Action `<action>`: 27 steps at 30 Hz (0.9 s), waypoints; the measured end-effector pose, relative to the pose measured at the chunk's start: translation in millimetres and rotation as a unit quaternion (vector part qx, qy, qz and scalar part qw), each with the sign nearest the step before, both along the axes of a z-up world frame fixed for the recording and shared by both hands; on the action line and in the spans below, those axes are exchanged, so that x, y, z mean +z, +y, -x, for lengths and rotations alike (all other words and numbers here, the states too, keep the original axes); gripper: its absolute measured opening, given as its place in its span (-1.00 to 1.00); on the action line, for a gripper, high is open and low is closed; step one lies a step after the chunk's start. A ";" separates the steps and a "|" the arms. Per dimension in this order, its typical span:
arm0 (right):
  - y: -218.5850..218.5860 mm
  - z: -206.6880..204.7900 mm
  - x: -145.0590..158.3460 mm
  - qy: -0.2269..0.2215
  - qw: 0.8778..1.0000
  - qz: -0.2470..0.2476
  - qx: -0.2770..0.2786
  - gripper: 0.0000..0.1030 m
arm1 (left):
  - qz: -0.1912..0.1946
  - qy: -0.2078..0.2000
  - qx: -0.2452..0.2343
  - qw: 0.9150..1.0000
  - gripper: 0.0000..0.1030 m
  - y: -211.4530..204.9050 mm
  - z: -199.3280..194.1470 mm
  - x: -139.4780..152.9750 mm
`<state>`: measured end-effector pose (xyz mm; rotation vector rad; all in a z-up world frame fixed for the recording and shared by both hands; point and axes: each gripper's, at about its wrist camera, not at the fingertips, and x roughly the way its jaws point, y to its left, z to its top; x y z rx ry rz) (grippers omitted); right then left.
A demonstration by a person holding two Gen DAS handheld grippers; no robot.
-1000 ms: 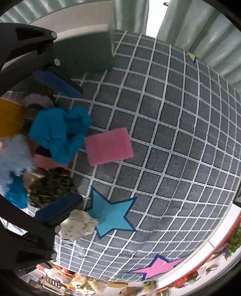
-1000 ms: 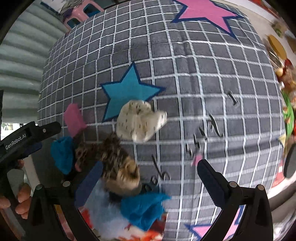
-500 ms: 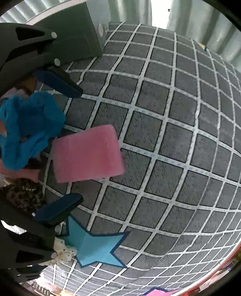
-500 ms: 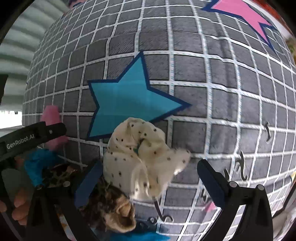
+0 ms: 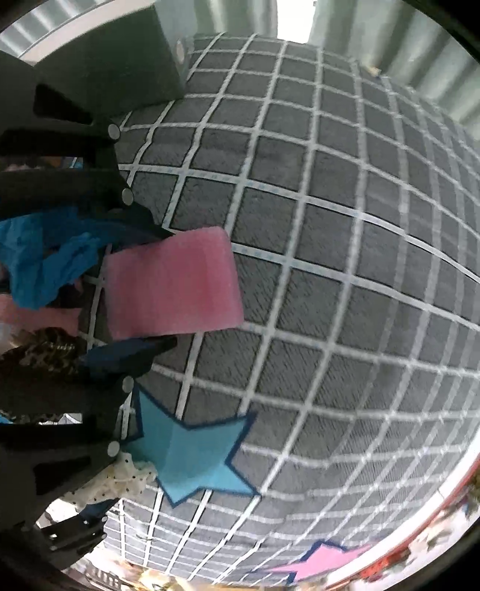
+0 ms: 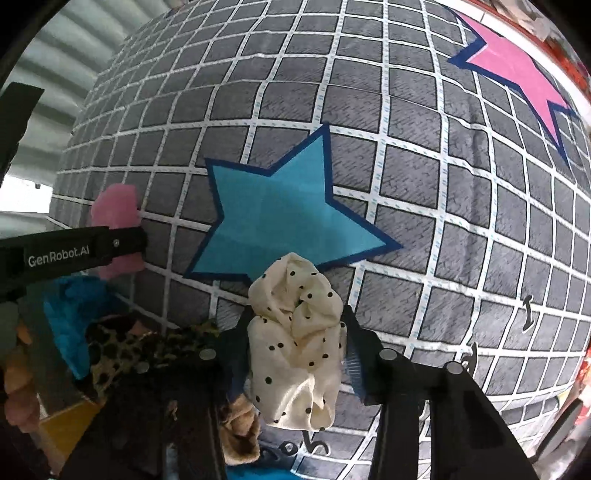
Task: Organize soft objects
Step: 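Grasp the pink foam sponge with the left tool while the right tool grasps the polka-dot scrunchie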
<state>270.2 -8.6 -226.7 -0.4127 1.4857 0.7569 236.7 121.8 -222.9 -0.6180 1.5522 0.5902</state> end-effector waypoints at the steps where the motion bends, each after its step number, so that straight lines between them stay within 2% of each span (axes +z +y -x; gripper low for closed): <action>1: -3.3 -2.1 4.7 0.002 1.000 -0.006 -0.002 -0.18 | -0.006 -0.008 -0.005 1.000 -0.02 -2.4 -1.5 6.5; 9: -29.6 -8.6 41.9 0.013 0.998 -0.044 -0.043 -0.18 | -0.039 -0.064 -0.054 0.996 -0.02 -29.4 -8.5 73.9; 14: -59.7 -8.3 59.8 0.015 0.997 -0.059 -0.057 -0.18 | -0.051 -0.088 -0.092 0.991 -0.02 -57.9 -7.7 101.3; 20: -90.9 -4.3 76.9 0.018 0.995 -0.069 -0.071 -0.18 | -0.056 -0.105 -0.127 0.985 -0.02 -90.4 22.7 128.9; 27: -114.1 18.0 86.4 0.030 0.994 -0.078 -0.069 -0.18 | -0.052 -0.122 -0.138 0.982 -0.02 -113.6 61.9 156.2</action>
